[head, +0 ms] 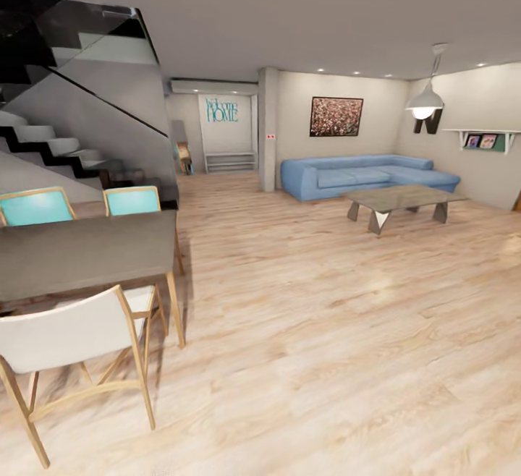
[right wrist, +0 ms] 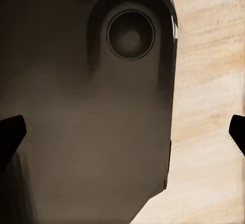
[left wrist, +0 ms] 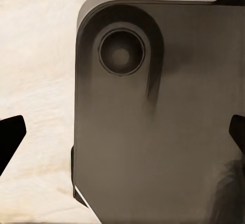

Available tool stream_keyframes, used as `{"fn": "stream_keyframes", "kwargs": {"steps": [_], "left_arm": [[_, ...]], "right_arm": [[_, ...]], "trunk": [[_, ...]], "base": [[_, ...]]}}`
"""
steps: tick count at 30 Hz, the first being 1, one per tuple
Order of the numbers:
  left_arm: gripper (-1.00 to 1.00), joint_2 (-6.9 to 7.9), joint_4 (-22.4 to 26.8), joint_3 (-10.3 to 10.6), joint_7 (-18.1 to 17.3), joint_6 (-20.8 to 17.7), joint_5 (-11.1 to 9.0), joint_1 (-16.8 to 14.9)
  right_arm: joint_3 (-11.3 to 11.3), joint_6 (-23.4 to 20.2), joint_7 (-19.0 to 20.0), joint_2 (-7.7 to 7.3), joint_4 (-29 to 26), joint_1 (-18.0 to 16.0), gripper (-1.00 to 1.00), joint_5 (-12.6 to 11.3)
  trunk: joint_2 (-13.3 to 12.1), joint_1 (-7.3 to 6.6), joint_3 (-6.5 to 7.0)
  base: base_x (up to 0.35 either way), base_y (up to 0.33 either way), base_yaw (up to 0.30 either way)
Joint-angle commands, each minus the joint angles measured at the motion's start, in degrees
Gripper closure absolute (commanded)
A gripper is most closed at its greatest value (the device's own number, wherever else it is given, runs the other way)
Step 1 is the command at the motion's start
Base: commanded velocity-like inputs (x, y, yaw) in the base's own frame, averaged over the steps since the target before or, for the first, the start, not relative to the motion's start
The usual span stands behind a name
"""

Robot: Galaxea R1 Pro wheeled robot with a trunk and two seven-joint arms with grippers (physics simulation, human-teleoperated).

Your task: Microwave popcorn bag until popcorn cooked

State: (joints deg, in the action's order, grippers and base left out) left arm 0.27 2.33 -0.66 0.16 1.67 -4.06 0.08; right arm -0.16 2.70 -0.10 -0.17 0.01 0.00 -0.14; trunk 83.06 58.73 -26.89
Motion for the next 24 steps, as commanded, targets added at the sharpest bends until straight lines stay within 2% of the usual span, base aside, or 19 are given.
{"fn": "stream_keyframes", "kwargs": {"steps": [1, 24], "left_arm": [[-1.00, -0.01, 0.0, 0.0, 0.0, 0.1, -0.4, 0.0], [-1.00, -0.01, 0.0, 0.0, 0.0, 0.1, -0.4, 0.0]], "right_arm": [[0.0, 0.4, 0.0, -0.01, 0.0, 0.0, -1.00, 0.1], [0.3, 1.0, 0.0, -0.01, 0.1, 0.0, -1.00, -0.1]], "trunk": [[0.0, 0.00, -0.04], [0.0, 0.00, -0.04]], "base": [[0.000, 0.000, 0.285], [0.000, 0.000, 0.285]]}}
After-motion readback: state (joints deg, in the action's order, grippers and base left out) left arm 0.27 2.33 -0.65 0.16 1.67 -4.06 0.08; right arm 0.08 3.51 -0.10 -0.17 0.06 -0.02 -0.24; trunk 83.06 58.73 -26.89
